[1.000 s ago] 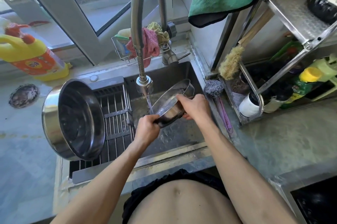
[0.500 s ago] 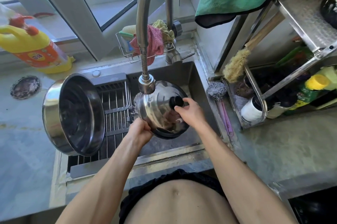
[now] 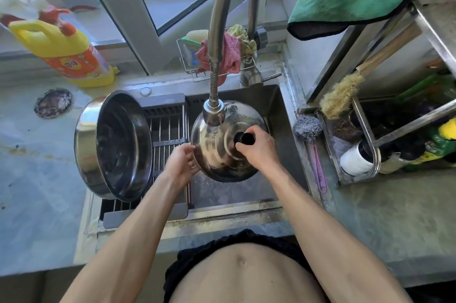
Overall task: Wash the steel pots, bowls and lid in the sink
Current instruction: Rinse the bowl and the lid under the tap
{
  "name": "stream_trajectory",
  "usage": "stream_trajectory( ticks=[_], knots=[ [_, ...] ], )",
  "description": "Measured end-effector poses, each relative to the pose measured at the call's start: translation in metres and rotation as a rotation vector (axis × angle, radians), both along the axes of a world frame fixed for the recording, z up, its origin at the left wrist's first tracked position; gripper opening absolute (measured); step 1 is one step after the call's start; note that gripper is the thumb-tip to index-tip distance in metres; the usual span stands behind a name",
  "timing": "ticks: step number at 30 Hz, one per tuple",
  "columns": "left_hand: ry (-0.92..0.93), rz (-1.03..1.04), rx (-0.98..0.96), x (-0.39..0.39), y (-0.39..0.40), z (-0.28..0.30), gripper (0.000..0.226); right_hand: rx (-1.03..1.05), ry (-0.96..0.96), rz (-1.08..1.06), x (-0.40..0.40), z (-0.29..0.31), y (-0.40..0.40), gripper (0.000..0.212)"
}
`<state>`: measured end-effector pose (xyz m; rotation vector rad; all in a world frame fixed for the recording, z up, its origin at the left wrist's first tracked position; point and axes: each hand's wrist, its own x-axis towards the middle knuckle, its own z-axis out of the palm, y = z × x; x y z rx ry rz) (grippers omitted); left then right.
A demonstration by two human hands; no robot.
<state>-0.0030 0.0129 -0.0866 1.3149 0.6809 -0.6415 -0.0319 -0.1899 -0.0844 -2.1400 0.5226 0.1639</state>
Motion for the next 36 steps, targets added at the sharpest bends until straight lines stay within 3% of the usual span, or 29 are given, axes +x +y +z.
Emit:
stream_trajectory(
  ticks=[6,9,12,16,21,23,28,33,36],
  knots=[
    [-0.045,-0.016,0.043,0.021,-0.003,0.002,0.035,-0.085,-0.092,0.186,-0.004,-0.002,-0.003,0.035],
    [0.024,0.084,-0.076,0.017,-0.01,-0.002,0.034,-0.077,-0.099,0.147,-0.004,-0.002,-0.007,0.04],
    [0.02,0.149,-0.142,0.01,-0.02,-0.005,0.033,-0.042,-0.031,0.095,-0.003,-0.004,-0.015,0.046],
    [-0.058,0.093,-0.028,0.001,-0.035,-0.015,0.025,0.027,0.17,-0.065,-0.001,-0.007,-0.032,0.043],
    [-0.195,-0.408,0.3,-0.018,-0.055,-0.009,0.011,0.216,0.278,-0.276,-0.004,-0.014,-0.045,0.03],
    [-0.25,-0.537,0.332,-0.023,-0.063,-0.006,0.02,0.313,0.323,-0.342,-0.009,-0.014,-0.05,0.029],
    [-0.524,-0.864,0.521,-0.026,-0.08,-0.005,0.031,0.462,0.375,-0.453,-0.017,-0.019,-0.054,0.056],
    [-0.823,-1.193,0.658,-0.03,-0.076,0.003,0.04,0.593,0.409,-0.514,-0.023,-0.022,-0.058,0.023],
    [-0.978,-1.371,0.843,-0.021,-0.053,0.004,0.03,0.721,0.419,-0.554,-0.029,-0.027,-0.053,0.034]
  ],
)
